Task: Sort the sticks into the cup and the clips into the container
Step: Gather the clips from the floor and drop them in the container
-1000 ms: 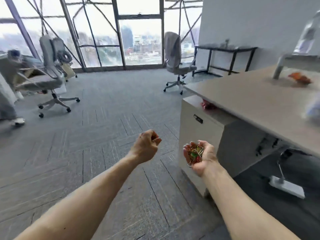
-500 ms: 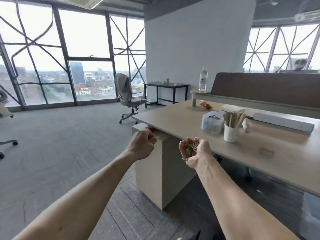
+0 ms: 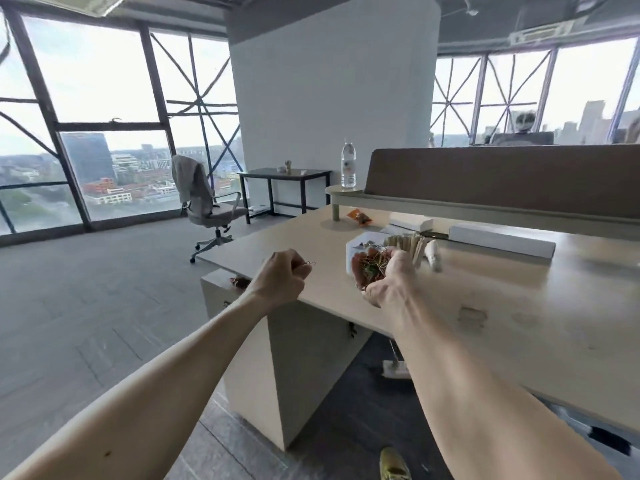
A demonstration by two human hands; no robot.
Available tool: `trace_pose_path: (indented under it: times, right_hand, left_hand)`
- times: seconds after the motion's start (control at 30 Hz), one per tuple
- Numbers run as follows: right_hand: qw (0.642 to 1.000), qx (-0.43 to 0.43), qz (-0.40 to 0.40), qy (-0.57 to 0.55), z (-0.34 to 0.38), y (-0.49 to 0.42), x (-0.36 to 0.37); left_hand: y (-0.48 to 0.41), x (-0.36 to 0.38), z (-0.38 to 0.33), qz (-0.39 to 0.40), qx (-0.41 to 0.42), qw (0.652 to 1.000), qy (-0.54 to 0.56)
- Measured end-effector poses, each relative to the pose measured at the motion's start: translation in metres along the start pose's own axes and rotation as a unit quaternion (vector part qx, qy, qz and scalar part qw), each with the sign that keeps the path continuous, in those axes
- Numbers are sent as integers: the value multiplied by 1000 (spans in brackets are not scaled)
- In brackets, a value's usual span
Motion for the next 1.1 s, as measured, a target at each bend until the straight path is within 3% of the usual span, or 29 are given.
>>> trace_pose_path:
  times: [0.57, 1.1]
  right_hand:
    - [990, -81, 64, 94, 143, -138, 96]
    - [986, -41, 74, 145, 202, -265, 114]
  left_hand:
    - [-165, 53, -22, -37, -5, 999, 27]
    - [-250, 99, -44, -25, -25, 999, 2]
Point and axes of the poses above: each hand's wrist, its own y-axis away from the middle knuckle, its own x-axis out of the palm, z = x × y, the point moved 8 cm from there along -y, towards the middle knuckle, and after that the axes turned 4 degrees about -y, right-handed, at the moved point
